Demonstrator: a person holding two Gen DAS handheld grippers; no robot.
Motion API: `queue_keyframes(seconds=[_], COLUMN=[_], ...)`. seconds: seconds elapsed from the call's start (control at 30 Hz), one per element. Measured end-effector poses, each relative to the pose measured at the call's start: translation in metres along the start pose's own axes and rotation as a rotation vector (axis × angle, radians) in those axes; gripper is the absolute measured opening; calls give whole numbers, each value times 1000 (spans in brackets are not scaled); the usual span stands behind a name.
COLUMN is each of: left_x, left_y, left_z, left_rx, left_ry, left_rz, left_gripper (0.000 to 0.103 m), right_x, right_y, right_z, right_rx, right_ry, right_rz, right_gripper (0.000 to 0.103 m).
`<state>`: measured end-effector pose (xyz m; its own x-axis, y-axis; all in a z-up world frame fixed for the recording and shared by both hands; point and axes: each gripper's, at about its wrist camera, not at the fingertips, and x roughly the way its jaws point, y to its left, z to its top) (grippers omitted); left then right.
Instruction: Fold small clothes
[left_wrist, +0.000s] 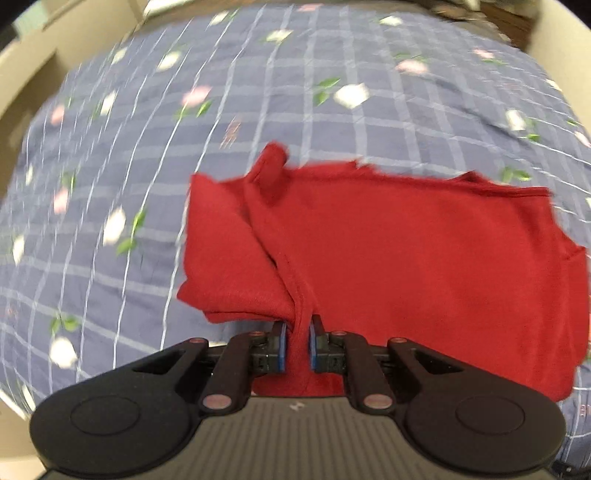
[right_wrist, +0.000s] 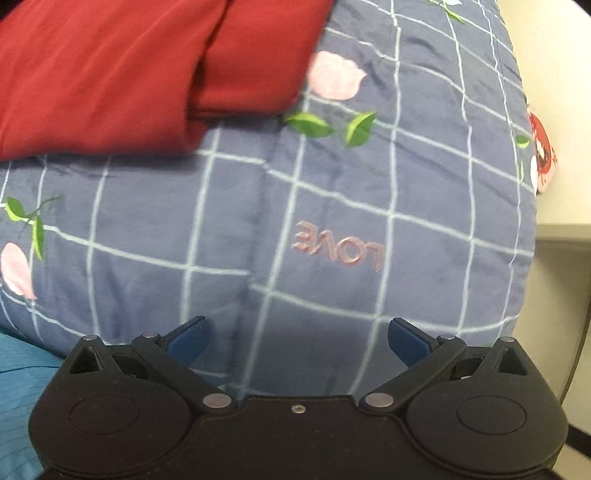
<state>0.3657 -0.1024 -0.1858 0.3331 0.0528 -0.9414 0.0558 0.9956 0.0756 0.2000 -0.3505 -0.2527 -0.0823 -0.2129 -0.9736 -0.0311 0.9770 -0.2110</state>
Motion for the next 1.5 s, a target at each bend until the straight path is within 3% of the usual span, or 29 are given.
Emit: queue_keyframes(seconds=[0.13, 0.33, 0.5, 0.67, 0.73, 0.9, 1.17, 1.37, 1.5], left_x=[-31, -60, -44, -20, -17, -16, -36, -44, -53], left_y=[-58, -168, -247, -283, -277, -261, -234, -185, -137], left_z=[11, 3, -22, -44, -49, -45, -51, -54, -52], left_rx=[121, 332, 450, 499, 475, 368, 254, 104, 9], left_ry=[-83, -156, -93, -12, 8, 29, 20, 40, 66], left_rz=[-5, -76, -145, -108, -121, -215, -215, -123, -4], left_gripper=[11, 11, 11, 14, 17, 50, 88, 94, 95], right_x=[4, 18, 33, 48, 51, 58, 53, 49, 12], right_y=[-35, -94, -147, -189, -195, -215, -232, -209, -185], right_z=[11, 18, 15, 15, 15, 17, 46, 73, 93], right_rx=[-22, -22, -5, -40, -78, -88, -25, 30, 100], right_ry=[-17, -13, 12, 4, -9, -47, -127, -149, -274], right_rz=[-3, -11, 2, 48, 59, 89, 65, 124, 233], right_gripper=[102, 102, 102, 102, 102, 102, 102, 102, 102])
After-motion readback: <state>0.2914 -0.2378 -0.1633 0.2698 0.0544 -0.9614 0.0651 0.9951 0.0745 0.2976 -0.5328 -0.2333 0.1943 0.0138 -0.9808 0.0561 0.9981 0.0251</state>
